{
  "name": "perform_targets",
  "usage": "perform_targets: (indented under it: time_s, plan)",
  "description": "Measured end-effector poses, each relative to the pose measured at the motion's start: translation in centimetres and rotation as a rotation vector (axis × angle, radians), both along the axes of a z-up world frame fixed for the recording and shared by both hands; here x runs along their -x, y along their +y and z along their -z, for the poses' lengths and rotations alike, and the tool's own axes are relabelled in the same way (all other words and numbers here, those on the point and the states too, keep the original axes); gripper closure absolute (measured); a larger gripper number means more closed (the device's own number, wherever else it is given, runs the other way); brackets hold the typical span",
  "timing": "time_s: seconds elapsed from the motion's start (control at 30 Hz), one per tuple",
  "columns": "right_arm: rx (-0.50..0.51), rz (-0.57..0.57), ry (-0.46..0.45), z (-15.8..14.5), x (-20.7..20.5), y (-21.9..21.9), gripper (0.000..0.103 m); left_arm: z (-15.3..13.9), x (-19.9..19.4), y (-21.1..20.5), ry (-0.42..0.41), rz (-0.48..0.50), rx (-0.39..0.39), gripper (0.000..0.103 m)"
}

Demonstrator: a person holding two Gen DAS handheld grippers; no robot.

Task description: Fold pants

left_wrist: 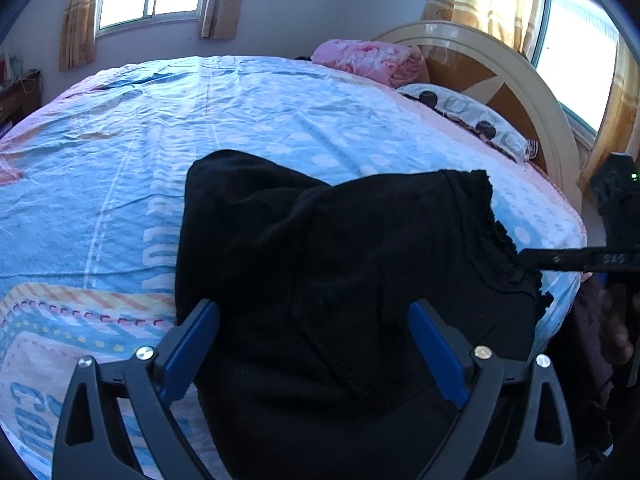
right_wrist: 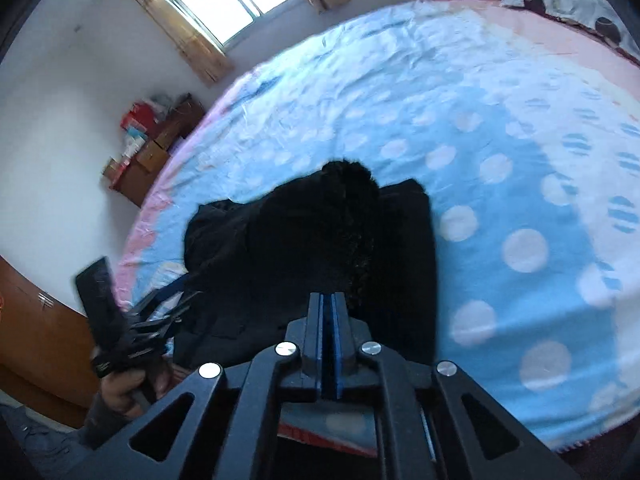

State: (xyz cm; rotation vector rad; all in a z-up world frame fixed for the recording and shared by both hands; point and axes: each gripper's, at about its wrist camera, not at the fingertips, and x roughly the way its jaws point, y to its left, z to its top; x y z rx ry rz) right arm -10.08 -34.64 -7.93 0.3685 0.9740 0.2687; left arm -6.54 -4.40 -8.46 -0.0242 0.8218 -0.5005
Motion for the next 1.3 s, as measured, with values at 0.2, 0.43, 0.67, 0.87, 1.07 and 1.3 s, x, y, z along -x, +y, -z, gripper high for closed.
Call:
perform_targets:
  time_s: [0.2, 0.43, 0.67, 0.87, 1.07, 1.3]
  plan:
    - [-0.022, 0.001, -0.003, 1.1, 0.5, 0.6, 0.052, 0.2, 0.0, -0.5, 0.004, 0.006, -0.039, 0.004]
    - [0.044, -0.004, 0.021, 1.9, 0.8, 0.9, 0.060, 0.6, -0.1, -0.9, 0.003, 0.018, -0.068, 0.000]
    - [0.042, -0.026, -0.011, 0.9, 1.6, 1.2, 0.073, 0.8, -0.3, -0.8, 0.007, 0.023, -0.061, 0.000]
    - [0.092, -0.050, 0.024, 2.6, 1.8, 1.1, 0.073, 1.1, -0.4, -1.4, 0.006, 0.033, -0.072, 0.000]
    - [0.061, -0.050, 0.034, 3.5, 1.6, 0.6, 0.074, 1.0, -0.2, -1.3, 0.003, 0.032, -0.073, 0.000]
    - [0.077, -0.049, 0.027, 1.8, 1.9, 0.1, 0.060, 0.1, 1.9, 1.5, -0.040, -0.004, -0.038, 0.000]
